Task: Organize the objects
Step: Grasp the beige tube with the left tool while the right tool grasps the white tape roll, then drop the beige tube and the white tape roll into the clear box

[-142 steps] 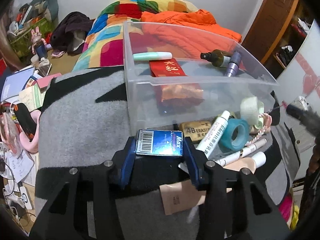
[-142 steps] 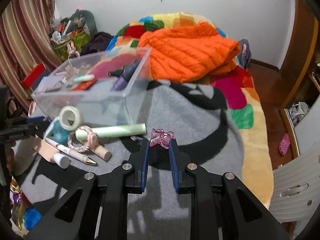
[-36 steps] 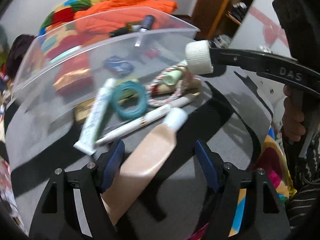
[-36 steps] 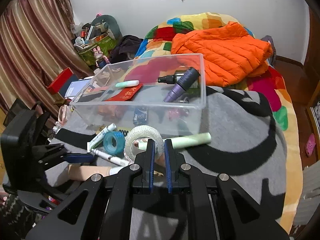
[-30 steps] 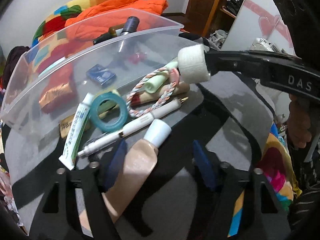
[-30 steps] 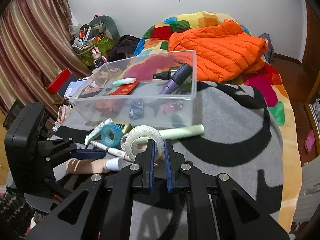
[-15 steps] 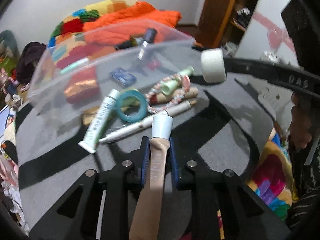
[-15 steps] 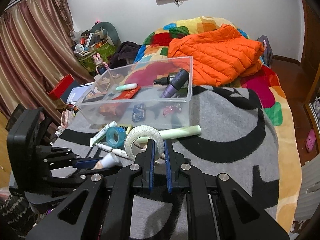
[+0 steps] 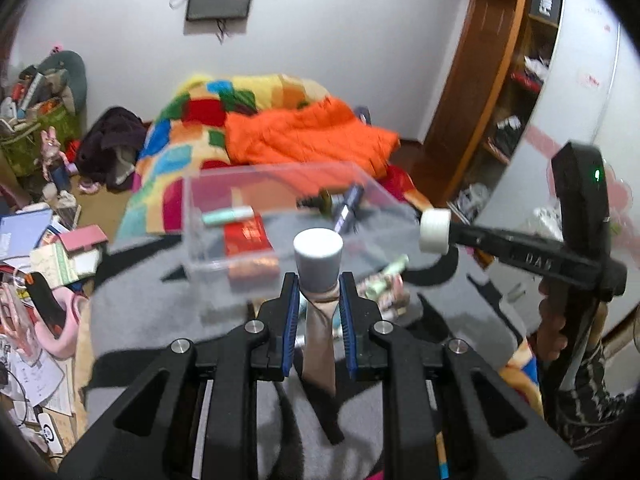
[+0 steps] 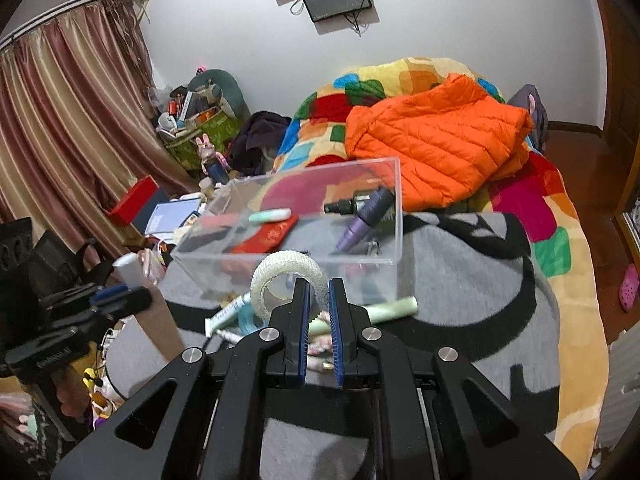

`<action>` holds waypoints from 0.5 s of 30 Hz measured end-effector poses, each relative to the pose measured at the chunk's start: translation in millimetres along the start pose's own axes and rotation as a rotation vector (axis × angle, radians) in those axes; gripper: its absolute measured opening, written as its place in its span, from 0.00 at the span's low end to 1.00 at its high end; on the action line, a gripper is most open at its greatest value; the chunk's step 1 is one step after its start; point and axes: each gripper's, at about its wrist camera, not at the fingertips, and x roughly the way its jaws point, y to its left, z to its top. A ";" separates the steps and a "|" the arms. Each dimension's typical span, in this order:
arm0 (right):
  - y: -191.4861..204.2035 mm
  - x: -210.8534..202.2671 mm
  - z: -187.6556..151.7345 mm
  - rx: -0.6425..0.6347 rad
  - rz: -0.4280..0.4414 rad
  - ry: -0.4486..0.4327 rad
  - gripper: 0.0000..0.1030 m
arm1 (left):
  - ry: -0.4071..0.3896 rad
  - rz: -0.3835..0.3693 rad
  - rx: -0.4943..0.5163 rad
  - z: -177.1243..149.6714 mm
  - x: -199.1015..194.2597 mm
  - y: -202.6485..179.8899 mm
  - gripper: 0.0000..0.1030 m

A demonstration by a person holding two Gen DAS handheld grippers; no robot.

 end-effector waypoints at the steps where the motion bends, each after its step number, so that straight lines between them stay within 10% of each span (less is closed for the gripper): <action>1: 0.4 0.1 3.5 -0.001 0.000 -0.007 0.08 | -0.015 0.003 -0.004 4.6 -3.3 1.0 0.19; 15: 3.0 20.2 42.7 -0.005 -0.039 -0.042 0.08 | -0.149 -0.001 -0.020 78.2 -3.4 7.4 0.19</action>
